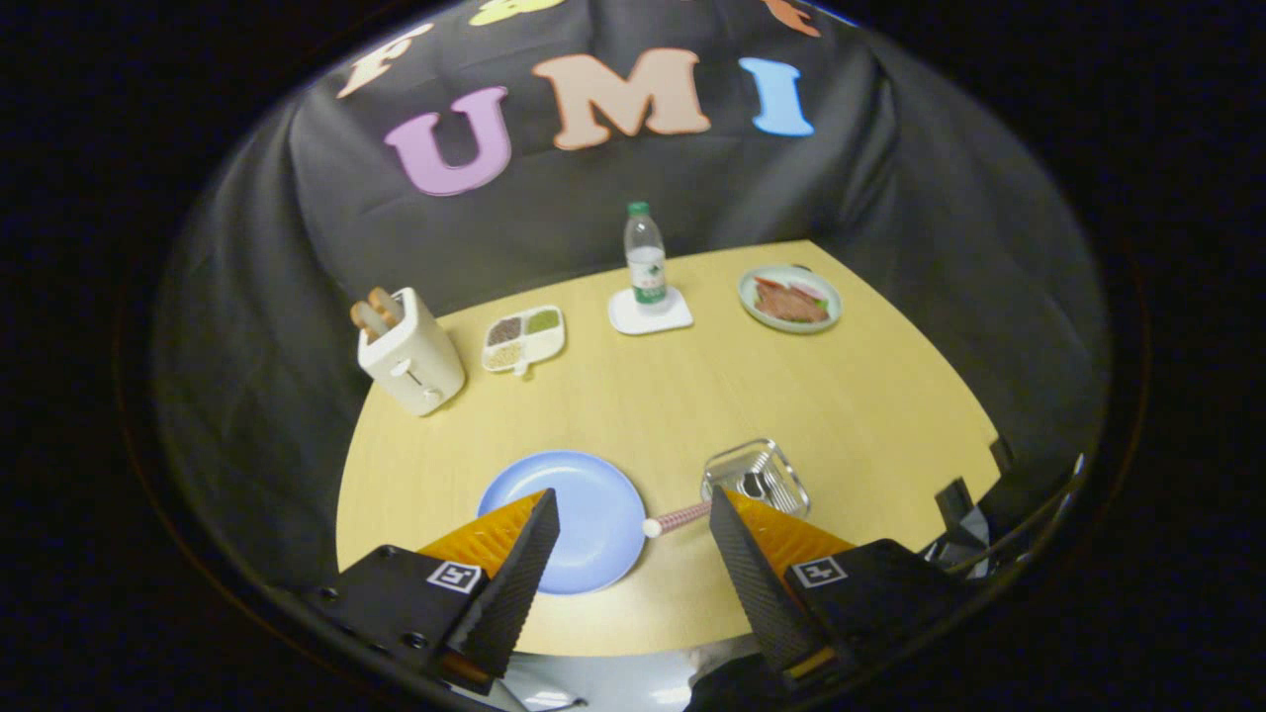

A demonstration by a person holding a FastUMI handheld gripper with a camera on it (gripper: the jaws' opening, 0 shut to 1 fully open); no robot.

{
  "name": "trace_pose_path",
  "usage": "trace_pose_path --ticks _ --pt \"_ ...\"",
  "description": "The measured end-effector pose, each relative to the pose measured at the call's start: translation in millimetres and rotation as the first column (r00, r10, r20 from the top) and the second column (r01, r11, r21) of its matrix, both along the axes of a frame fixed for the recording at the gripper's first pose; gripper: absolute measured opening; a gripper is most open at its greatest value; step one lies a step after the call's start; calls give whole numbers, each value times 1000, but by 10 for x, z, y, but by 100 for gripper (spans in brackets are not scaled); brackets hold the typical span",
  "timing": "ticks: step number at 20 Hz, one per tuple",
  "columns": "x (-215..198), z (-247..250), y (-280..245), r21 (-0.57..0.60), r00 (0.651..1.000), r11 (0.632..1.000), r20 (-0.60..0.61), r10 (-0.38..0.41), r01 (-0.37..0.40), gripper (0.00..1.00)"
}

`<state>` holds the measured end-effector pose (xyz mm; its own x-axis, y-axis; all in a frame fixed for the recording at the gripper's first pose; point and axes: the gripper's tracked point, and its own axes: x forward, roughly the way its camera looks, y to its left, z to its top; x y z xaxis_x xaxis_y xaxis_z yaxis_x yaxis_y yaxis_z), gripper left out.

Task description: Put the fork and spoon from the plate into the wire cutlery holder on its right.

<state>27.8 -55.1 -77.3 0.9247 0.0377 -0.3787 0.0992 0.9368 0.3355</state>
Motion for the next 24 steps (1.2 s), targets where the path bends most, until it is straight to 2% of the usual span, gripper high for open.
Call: trace_pose_path --ticks 2,5,8,12,13,15,18,20,24 --pt "110 151 96 -47 988 998 148 39 -33 97" --pt "172 446 237 -87 933 993 345 103 -77 97" --pt "191 799 275 -143 857 987 497 135 -73 97" --pt "35 1336 282 -222 720 975 675 162 -11 96" --pt "2 1416 242 -246 698 969 697 164 18 96" --pt "-40 1457 170 -272 683 960 714 151 72 96" --pt "-20 1469 124 -241 680 965 725 111 100 96" --pt "-40 1416 26 -218 688 968 722 75 122 96" --pt "-68 1318 -276 -190 705 958 709 -18 216 96"
